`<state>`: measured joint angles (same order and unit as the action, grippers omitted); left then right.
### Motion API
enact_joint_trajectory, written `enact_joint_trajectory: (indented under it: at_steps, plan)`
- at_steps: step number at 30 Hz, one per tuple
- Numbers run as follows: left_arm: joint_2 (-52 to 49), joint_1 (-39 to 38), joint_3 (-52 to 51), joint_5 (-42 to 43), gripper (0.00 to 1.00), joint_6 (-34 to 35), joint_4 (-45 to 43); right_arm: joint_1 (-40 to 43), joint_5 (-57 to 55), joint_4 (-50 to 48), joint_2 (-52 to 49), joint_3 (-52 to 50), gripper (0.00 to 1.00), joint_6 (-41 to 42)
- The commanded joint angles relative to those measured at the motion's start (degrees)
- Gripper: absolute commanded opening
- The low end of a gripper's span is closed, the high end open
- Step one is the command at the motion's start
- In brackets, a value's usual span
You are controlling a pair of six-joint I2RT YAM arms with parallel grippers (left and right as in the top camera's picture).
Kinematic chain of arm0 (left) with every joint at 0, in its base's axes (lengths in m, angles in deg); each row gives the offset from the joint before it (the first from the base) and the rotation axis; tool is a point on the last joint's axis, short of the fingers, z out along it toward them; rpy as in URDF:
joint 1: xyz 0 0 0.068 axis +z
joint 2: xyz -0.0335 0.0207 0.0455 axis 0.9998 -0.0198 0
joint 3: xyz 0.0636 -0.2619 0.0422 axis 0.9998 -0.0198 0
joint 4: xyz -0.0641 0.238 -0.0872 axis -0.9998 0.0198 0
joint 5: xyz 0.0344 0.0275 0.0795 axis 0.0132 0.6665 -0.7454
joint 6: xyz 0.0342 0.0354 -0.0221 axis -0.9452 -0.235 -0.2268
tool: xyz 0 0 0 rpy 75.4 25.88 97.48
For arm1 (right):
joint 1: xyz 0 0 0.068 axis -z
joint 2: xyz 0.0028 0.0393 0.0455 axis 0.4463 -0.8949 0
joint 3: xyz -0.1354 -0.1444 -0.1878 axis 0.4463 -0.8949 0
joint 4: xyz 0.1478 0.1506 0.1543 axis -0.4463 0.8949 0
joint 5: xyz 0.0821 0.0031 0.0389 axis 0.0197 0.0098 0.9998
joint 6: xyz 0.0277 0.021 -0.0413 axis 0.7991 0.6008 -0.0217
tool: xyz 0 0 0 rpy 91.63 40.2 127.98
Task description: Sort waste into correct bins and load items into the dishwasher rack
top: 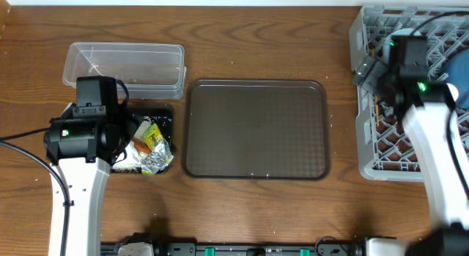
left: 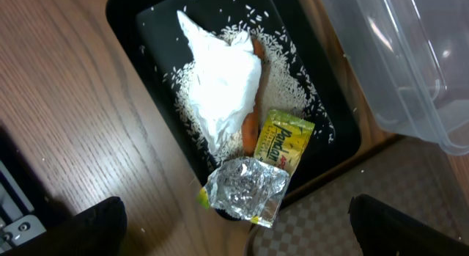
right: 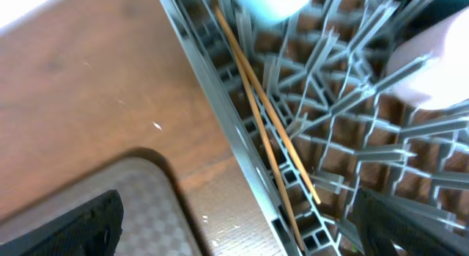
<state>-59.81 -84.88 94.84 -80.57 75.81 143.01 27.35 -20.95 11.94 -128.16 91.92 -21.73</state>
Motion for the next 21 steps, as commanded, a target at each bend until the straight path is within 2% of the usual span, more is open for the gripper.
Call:
enact_joint_trajectory:
  at_steps: [1, 7, 13, 18, 21]
  plan:
    - [-0.22, 0.22, 0.94, -0.09, 1.00, -0.11, 0.22, 0.11, 0.96, -5.81, 9.16, -7.43, 0.99, -0.70]
    - [-0.22, 0.22, 0.94, -0.09, 1.00, -0.11, 0.22, 0.11, 7.30, -28.09, 23.45, -26.60, 0.99, -0.74]
    - [-0.22, 0.22, 0.94, -0.09, 1.00, -0.11, 0.22, 0.02, 9.70, -45.51, 37.42, -44.28, 0.99, -1.20]
    - [-0.22, 0.22, 0.94, -0.09, 1.00, -0.11, 0.22, -0.33, 9.70, -53.40, 48.22, -55.76, 0.99, -1.77]
    - [-0.22, 0.22, 0.94, -0.09, 1.00, -0.11, 0.22, -0.92, 9.11, -54.77, 54.21, -60.83, 0.99, -1.81]
